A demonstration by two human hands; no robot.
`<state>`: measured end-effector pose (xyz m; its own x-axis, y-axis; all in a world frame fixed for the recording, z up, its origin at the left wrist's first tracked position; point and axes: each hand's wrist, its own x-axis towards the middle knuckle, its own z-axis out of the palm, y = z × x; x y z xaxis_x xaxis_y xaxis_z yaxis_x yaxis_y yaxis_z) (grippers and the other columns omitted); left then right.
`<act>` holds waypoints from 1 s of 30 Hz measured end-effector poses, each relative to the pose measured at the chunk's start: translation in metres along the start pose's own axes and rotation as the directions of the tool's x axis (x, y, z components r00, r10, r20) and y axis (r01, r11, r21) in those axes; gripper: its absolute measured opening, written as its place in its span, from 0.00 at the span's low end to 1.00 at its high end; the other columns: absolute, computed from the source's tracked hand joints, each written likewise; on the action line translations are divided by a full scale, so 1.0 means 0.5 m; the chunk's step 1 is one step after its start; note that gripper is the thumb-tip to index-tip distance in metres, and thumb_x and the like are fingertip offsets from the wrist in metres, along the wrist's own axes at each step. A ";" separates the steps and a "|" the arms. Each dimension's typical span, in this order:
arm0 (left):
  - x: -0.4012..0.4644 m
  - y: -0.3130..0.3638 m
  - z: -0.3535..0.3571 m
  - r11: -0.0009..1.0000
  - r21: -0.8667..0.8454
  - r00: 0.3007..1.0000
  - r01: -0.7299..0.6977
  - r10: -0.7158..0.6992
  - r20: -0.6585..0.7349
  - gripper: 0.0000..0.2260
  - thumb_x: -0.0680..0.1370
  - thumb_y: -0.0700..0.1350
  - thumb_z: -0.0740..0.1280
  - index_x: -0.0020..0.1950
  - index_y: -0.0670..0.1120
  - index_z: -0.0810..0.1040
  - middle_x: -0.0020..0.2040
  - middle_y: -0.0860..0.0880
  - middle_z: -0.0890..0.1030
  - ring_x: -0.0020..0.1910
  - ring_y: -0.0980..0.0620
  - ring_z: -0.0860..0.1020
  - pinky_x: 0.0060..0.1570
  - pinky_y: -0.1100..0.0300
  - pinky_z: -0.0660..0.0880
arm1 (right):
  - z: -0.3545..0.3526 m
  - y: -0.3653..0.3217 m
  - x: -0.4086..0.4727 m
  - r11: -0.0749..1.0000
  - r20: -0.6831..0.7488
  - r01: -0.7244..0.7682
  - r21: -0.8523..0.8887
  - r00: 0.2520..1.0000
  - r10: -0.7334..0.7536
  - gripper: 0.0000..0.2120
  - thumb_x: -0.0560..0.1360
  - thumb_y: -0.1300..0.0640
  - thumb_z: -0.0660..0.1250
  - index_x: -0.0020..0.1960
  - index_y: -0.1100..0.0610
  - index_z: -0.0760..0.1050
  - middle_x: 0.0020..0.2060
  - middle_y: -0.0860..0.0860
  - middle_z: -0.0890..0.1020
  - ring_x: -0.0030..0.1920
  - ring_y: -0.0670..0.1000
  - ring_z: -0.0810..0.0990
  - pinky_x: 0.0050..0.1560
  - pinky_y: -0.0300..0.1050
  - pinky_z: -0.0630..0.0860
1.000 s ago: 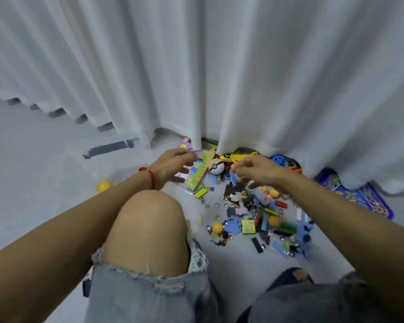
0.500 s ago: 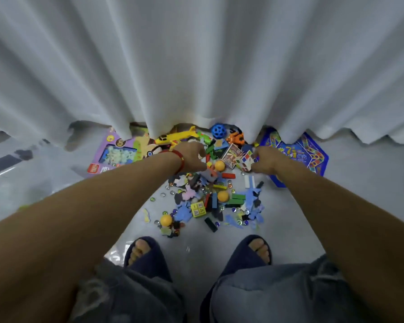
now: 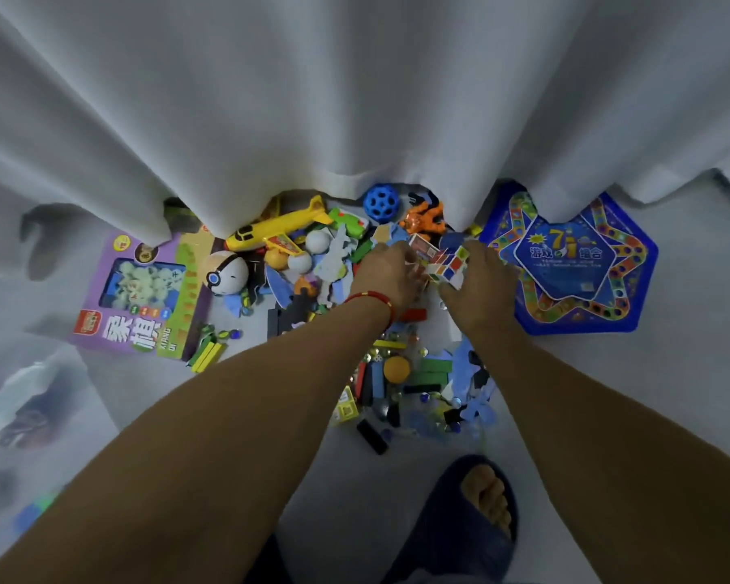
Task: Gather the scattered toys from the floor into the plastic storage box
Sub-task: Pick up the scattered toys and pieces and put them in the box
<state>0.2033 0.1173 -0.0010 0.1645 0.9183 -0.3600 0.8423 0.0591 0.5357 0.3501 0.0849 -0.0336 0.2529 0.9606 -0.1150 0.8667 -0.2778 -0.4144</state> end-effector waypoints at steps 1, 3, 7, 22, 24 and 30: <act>0.016 -0.002 0.014 0.999 0.046 0.999 -0.018 0.019 -0.027 0.15 0.78 0.44 0.67 0.63 0.42 0.75 0.60 0.38 0.75 0.56 0.38 0.75 0.53 0.50 0.72 | -0.003 0.007 -0.011 0.994 -0.058 0.007 0.111 0.998 -0.001 0.34 0.70 0.51 0.76 0.71 0.59 0.66 0.63 0.58 0.74 0.64 0.59 0.73 0.65 0.57 0.71; 0.046 -0.009 0.039 0.987 0.158 0.997 -0.043 0.052 -0.053 0.18 0.78 0.42 0.65 0.67 0.40 0.71 0.61 0.36 0.73 0.58 0.35 0.73 0.53 0.47 0.72 | -0.014 0.014 -0.036 0.969 -0.179 -0.019 0.248 0.982 0.065 0.34 0.68 0.51 0.77 0.68 0.61 0.67 0.59 0.57 0.74 0.58 0.56 0.75 0.56 0.52 0.77; 0.092 -0.031 0.080 0.906 0.416 0.994 -0.074 0.101 -0.041 0.27 0.78 0.43 0.64 0.75 0.39 0.60 0.67 0.34 0.68 0.65 0.34 0.68 0.57 0.44 0.71 | -0.025 0.018 -0.069 0.912 -0.257 -0.107 0.396 0.941 0.222 0.31 0.68 0.53 0.77 0.65 0.60 0.68 0.57 0.55 0.73 0.55 0.51 0.74 0.46 0.40 0.74; 0.001 0.048 -0.086 0.956 0.288 0.985 -0.057 0.008 0.171 0.18 0.75 0.47 0.69 0.62 0.41 0.72 0.59 0.39 0.75 0.54 0.40 0.77 0.47 0.52 0.74 | -0.121 -0.069 -0.137 0.744 -0.220 -0.199 0.637 0.879 0.423 0.22 0.72 0.56 0.73 0.62 0.58 0.68 0.54 0.54 0.75 0.48 0.51 0.80 0.37 0.37 0.77; -0.032 0.017 -0.198 0.912 0.403 0.940 -0.073 -0.073 0.335 0.21 0.72 0.52 0.70 0.60 0.44 0.73 0.57 0.43 0.78 0.52 0.42 0.78 0.49 0.51 0.76 | -0.133 -0.116 -0.160 0.628 -0.135 -0.246 0.739 0.858 0.495 0.17 0.72 0.53 0.70 0.55 0.59 0.70 0.49 0.55 0.78 0.41 0.51 0.79 0.35 0.42 0.75; -0.303 -0.164 -0.528 0.903 0.331 0.822 0.273 -0.398 0.408 0.06 0.75 0.40 0.66 0.49 0.39 0.76 0.46 0.43 0.80 0.40 0.44 0.82 0.41 0.50 0.83 | -0.124 -0.398 -0.260 0.458 0.598 -0.546 0.701 0.801 0.041 0.20 0.72 0.39 0.67 0.49 0.55 0.83 0.42 0.56 0.86 0.41 0.58 0.83 0.42 0.55 0.77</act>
<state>-0.0262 0.0768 0.2112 0.0096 0.5713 -0.8207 0.9757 0.1743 0.1327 0.1713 0.0148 0.1199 -0.0193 0.7610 -0.6485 -0.0423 -0.6486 -0.7599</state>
